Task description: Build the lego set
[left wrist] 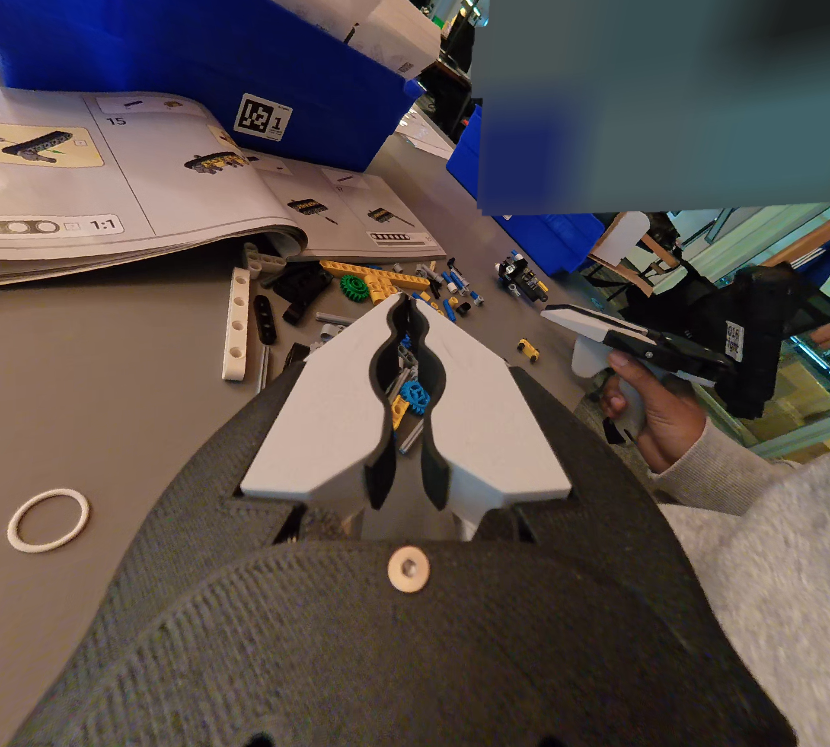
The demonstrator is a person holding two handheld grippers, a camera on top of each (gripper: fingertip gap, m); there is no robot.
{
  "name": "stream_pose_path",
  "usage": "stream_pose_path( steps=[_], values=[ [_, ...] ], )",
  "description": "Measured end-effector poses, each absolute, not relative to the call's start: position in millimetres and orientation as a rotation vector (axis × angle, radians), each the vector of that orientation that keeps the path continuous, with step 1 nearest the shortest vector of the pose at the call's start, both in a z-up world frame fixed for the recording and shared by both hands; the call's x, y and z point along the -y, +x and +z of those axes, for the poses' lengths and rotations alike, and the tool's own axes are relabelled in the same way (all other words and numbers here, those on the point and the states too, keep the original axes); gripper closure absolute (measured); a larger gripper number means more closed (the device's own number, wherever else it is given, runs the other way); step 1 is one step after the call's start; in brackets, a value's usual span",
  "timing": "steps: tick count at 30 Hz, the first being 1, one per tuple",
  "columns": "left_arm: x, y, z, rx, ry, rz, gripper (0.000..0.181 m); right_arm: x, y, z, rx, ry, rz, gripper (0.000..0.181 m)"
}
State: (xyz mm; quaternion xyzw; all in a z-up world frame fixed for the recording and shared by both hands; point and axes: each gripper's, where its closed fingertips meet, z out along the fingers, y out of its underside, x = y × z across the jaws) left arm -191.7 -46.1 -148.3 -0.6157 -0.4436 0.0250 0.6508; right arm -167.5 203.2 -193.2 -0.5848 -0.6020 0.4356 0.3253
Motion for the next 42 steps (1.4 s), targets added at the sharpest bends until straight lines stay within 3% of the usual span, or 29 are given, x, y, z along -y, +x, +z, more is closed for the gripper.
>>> stream_pose_path(
  steps=[42],
  values=[
    [43.3,-190.6,-150.0,1.007,-1.397,0.019,0.181,-194.9,-169.2,-193.4,1.586,-1.366,1.092,0.161]
  ],
)
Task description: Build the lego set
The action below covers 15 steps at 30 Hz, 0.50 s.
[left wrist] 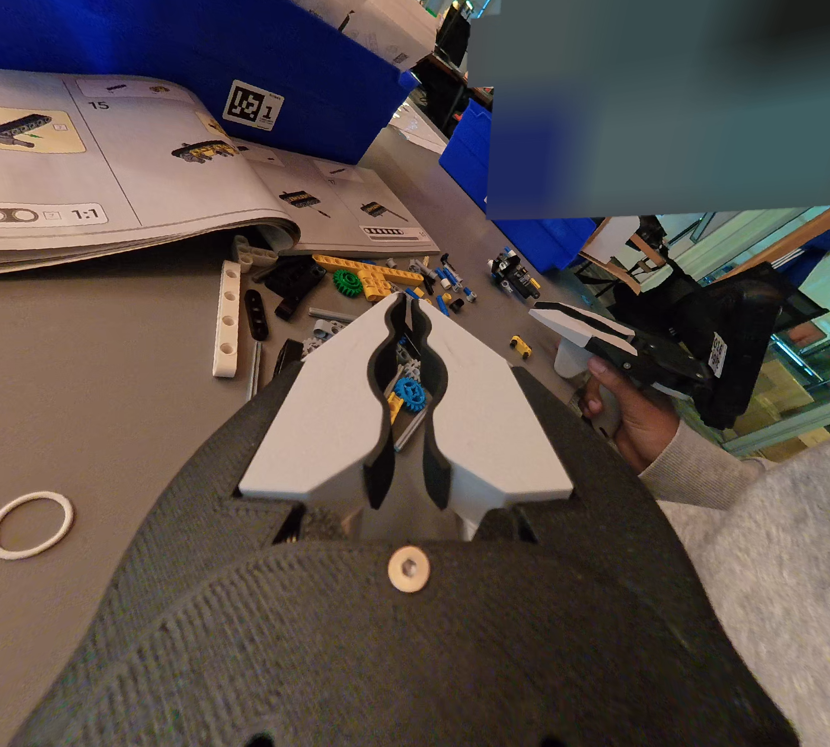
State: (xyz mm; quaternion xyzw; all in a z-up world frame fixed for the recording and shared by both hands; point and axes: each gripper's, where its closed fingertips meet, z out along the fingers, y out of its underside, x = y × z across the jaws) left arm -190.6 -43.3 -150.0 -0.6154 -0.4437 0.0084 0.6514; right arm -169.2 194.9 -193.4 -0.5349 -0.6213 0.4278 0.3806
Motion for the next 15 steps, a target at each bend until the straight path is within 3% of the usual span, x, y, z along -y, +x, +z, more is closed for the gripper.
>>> stream_pose_path(
  steps=[11,15],
  values=[
    [40.8,-188.9,-150.4,0.996,-1.414,0.031,0.18,-193.8,-168.8,-192.7,1.592,-1.348,1.106,0.16],
    [38.7,-187.0,-150.3,0.982,-1.429,0.047,0.18,-193.4,-161.4,-197.3,1.678,-1.368,1.091,0.148]
  ],
)
